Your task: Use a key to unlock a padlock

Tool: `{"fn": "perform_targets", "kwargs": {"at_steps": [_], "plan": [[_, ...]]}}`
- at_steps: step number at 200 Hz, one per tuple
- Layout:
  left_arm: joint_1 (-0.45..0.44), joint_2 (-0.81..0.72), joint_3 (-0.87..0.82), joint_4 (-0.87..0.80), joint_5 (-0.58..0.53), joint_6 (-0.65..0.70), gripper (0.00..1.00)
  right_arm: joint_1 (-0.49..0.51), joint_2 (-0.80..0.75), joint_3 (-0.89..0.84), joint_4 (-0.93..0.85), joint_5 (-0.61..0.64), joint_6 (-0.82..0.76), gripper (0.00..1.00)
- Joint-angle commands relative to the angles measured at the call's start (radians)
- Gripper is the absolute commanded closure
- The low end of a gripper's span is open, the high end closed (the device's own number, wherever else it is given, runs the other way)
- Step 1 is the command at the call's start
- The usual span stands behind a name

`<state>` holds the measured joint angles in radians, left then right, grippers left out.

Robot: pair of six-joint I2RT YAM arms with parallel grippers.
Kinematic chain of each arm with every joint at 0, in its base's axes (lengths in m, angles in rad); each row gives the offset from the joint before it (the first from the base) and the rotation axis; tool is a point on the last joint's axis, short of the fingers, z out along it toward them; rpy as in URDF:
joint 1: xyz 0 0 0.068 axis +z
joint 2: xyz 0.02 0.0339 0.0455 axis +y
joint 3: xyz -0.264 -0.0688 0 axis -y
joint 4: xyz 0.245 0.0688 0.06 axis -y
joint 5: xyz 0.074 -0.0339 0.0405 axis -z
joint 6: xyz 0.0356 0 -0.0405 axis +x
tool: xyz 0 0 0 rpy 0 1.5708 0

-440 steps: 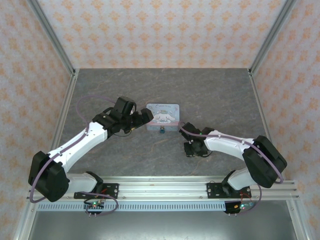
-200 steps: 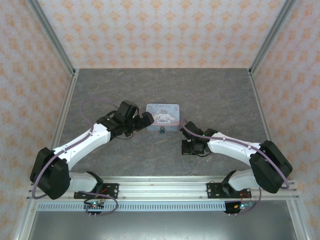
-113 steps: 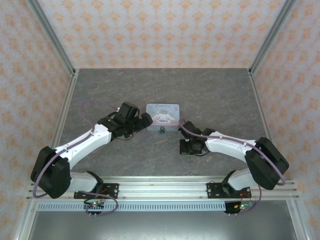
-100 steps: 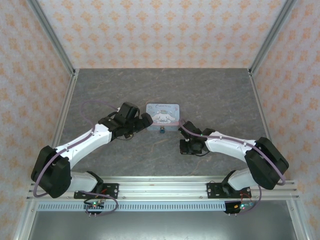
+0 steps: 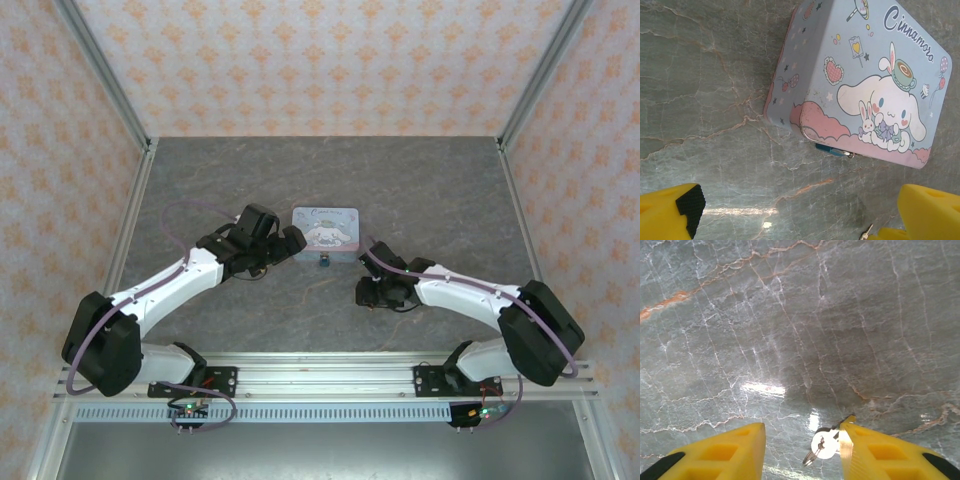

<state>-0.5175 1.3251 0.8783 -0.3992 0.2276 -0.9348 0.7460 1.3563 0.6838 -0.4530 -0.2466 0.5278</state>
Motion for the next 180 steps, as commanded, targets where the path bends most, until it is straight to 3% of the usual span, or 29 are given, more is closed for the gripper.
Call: {"fn": "perform_targets", "kwargs": {"at_steps": [1, 128, 180], "plan": [[-0.006, -0.004, 0.022, 0.007, -0.001, 0.002, 0.0, 0.007, -0.004, -0.017, -0.039, 0.041, 0.018, 0.57], [-0.006, 0.006, 0.025, 0.021, 0.0, 0.001, 0.0, 0.03, 0.097, 0.025, -0.081, 0.033, -0.009, 0.6], [-0.006, 0.016, 0.027, 0.025, 0.0, -0.001, 0.0, 0.099, 0.222, 0.104, -0.109, 0.097, -0.03, 0.7]]}}
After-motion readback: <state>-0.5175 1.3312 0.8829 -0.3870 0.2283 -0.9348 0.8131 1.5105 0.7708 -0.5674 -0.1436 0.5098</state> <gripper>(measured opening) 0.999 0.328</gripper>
